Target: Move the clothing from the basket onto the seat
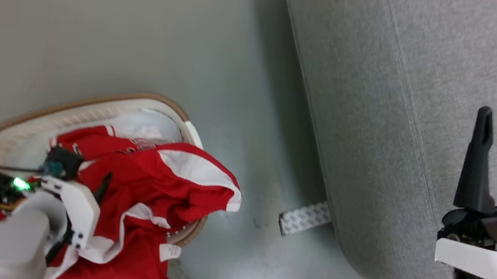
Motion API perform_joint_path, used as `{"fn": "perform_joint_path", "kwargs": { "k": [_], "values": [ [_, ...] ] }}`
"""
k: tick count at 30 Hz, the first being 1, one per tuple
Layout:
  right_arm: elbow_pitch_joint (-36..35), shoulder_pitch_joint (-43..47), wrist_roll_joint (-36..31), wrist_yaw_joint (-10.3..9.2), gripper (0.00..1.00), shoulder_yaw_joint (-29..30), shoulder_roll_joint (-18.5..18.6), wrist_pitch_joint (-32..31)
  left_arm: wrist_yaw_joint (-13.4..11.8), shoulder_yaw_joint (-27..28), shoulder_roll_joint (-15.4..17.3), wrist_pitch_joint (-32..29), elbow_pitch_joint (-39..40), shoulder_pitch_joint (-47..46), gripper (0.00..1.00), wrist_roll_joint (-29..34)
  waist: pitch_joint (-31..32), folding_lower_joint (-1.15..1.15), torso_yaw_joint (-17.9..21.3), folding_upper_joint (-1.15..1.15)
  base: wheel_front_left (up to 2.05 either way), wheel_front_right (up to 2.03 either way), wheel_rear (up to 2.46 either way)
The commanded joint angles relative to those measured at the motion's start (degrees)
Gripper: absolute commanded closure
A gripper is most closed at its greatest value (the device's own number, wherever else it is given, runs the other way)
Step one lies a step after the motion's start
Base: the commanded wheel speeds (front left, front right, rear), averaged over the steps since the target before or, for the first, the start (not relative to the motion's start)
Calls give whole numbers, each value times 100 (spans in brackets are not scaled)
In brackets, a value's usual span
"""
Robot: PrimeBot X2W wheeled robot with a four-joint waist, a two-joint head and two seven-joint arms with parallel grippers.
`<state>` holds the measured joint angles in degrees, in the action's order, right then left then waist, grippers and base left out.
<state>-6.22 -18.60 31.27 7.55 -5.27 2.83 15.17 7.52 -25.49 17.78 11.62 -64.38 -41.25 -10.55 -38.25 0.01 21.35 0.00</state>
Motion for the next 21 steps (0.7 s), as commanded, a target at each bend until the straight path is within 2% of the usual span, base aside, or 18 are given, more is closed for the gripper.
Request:
{"fn": "perform_joint_path", "kwargs": {
  "k": [1,7,13,14,15,16,17,21],
  "values": [
    [-57,-91,-24,-12,0,20,11,-2,-10,-56,86,-21,-42,-133,0,-46,-306,-1,167,0,0,0,0],
    [-286,-255,52,-12,0,34,11,-2,-10,-486,297,-283,-382,-661,0,-269,-782,-1,276,0,0,0,0],
    [-367,-374,179,-12,0,-14,11,-2,-10,-823,387,-792,-667,-930,0,-399,-1044,-1,381,0,0,0,0],
    [-359,-370,190,-12,0,-23,12,-2,-10,-876,389,-839,-686,-933,5,-446,-1057,-1,392,0,0,0,0],
    [-350,-361,196,-12,0,-27,12,-2,-10,-926,390,-867,-692,-932,53,-481,-1066,-1,402,0,0,0,0],
    [-337,-361,212,-12,0,-26,11,-2,-10,-965,400,-855,-700,-936,91,-514,-1072,-1,410,0,0,0,0],
    [-328,-361,221,-12,0,-24,11,-2,-10,-1001,413,-843,-705,-941,100,-556,-1074,-1,417,0,0,0,0],
    [-289,-351,245,-12,0,-32,11,-2,-9,-1133,412,-771,-722,-920,100,-713,-1038,-1,428,0,0,0,0]
  ]
}}
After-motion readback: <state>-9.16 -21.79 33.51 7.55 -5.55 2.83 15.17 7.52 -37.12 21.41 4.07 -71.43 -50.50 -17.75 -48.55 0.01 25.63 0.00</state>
